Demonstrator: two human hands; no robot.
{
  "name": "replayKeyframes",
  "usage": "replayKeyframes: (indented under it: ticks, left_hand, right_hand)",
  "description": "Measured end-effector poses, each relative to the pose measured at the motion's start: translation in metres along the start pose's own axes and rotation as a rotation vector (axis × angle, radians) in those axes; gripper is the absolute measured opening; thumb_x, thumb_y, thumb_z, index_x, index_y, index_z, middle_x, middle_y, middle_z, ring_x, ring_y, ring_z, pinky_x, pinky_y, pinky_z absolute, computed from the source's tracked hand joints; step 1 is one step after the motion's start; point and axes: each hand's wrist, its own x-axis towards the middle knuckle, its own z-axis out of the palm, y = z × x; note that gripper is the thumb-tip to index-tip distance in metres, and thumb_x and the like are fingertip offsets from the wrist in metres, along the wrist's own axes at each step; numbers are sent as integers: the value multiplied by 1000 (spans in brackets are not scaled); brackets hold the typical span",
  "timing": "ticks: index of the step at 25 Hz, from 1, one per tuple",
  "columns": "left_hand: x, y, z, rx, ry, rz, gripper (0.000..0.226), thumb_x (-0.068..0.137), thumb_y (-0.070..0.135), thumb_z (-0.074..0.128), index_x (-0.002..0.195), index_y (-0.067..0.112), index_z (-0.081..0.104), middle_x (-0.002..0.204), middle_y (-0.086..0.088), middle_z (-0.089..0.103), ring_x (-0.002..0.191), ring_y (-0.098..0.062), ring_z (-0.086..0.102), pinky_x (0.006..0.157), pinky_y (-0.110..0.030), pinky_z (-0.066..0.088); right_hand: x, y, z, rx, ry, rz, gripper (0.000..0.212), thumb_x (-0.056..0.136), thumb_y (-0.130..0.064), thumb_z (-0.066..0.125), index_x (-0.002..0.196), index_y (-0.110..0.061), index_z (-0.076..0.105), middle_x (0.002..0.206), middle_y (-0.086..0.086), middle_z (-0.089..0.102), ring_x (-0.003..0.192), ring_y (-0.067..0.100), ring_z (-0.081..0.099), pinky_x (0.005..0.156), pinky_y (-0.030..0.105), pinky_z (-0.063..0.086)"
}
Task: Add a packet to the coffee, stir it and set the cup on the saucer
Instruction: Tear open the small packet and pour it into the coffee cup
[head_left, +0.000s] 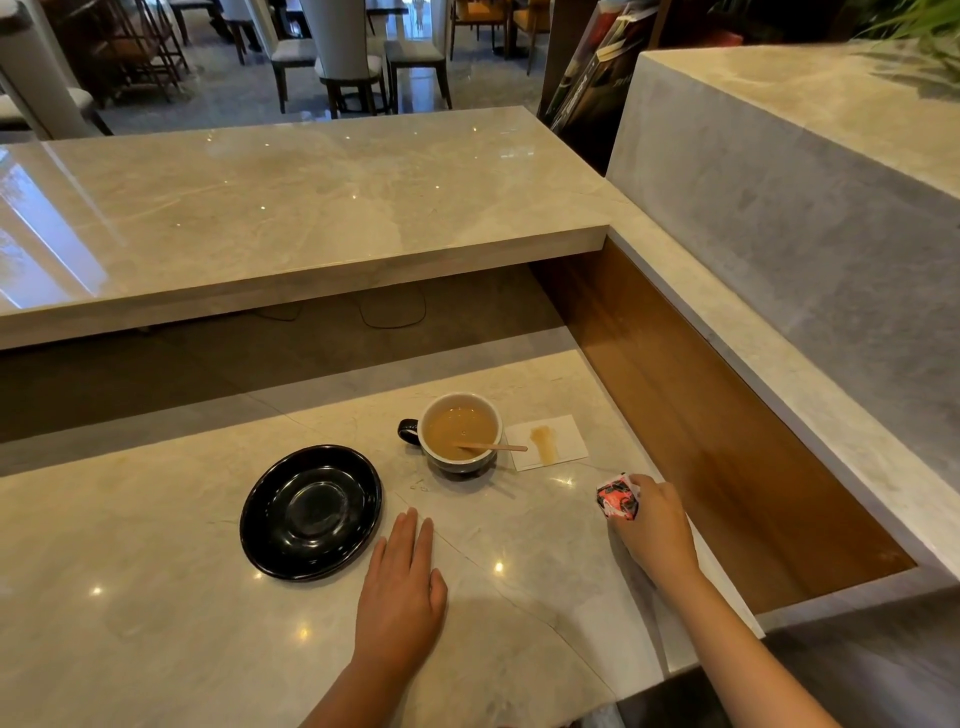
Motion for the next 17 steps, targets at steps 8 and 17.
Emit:
replayKeyframes:
  ticks: [8, 17]
  left_hand:
    - [2, -3, 1, -65, 10, -15, 56, 93, 25, 45, 144, 18, 24, 155, -5, 18, 141, -19, 12, 112, -35, 8]
    - [3, -7, 3, -95, 8, -30, 58, 92, 29, 47, 144, 23, 23, 155, -1, 19, 140, -16, 13, 110, -32, 8]
  right_hand:
    - [-7, 1, -1, 561, -42, 107, 23, 85, -3, 59, 106, -11, 59, 109, 12, 64, 88, 24, 63, 65, 27, 56]
    - [9, -60, -29, 1595, -400, 259, 28, 86, 3, 49, 110, -10, 55, 81, 16, 69, 63, 16, 69, 43, 18, 53]
